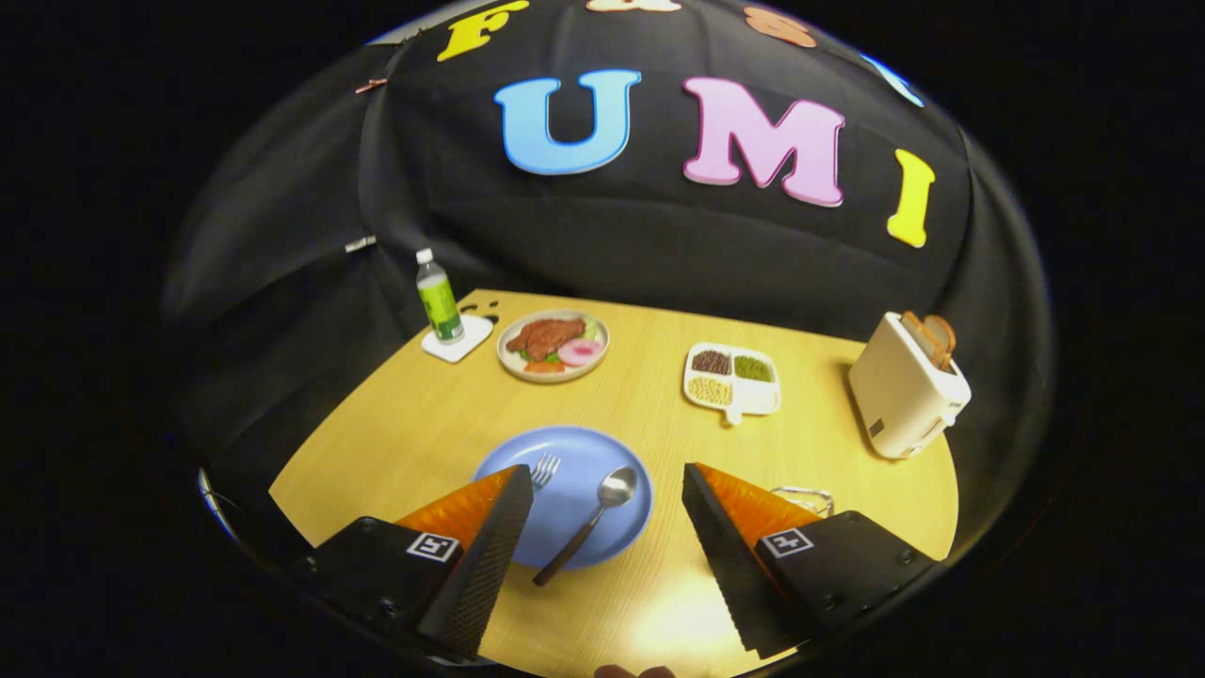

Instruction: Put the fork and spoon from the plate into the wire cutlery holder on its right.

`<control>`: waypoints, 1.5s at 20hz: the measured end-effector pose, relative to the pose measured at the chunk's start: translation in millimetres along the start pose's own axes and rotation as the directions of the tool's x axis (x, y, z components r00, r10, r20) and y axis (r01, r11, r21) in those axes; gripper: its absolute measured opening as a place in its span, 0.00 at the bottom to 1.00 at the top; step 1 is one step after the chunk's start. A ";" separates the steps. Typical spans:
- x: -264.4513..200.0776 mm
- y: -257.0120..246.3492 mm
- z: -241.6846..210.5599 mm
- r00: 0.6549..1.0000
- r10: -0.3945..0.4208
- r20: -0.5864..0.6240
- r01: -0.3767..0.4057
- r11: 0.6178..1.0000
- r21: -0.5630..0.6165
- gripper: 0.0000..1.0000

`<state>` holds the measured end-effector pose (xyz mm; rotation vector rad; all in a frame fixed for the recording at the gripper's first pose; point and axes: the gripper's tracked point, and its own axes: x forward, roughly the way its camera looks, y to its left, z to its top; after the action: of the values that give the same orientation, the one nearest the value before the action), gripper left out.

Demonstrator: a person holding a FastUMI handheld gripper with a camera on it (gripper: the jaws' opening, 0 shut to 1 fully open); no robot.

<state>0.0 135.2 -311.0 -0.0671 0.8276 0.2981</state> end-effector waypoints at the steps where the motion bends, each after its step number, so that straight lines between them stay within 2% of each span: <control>1: 8.8 3.3 -13.2 0.999 0.008 -0.039 -0.008 1.000 -0.007 1.00; 4: 32.4 10.0 -48.7 0.989 0.022 -0.143 -0.026 0.999 -0.026 1.00; 9: 66.6 14.4 -78.4 0.974 0.007 -0.226 -0.024 0.997 -0.072 1.00; 12: 80.3 18.5 -101.0 0.954 0.007 -0.299 -0.019 0.999 -0.039 0.97; 17: 97.4 28.8 -118.9 0.929 0.004 -0.370 -0.013 1.000 -0.020 0.77; 19: 99.7 27.5 -116.3 0.925 -0.014 -0.380 0.010 1.000 -0.013 0.60; 22: 99.3 21.8 -119.8 0.907 0.004 -0.420 0.018 0.999 0.048 0.42; 23: 98.3 19.5 -121.6 0.901 0.017 -0.434 0.014 0.998 0.066 0.28; 25: 96.5 23.8 -123.1 0.887 0.097 -0.452 -0.052 0.992 0.112 0.15; 30: 88.7 19.9 -119.3 0.873 0.168 -0.457 -0.113 0.983 0.144 0.08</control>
<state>-34.4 154.2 -455.8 0.0299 1.3350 0.3795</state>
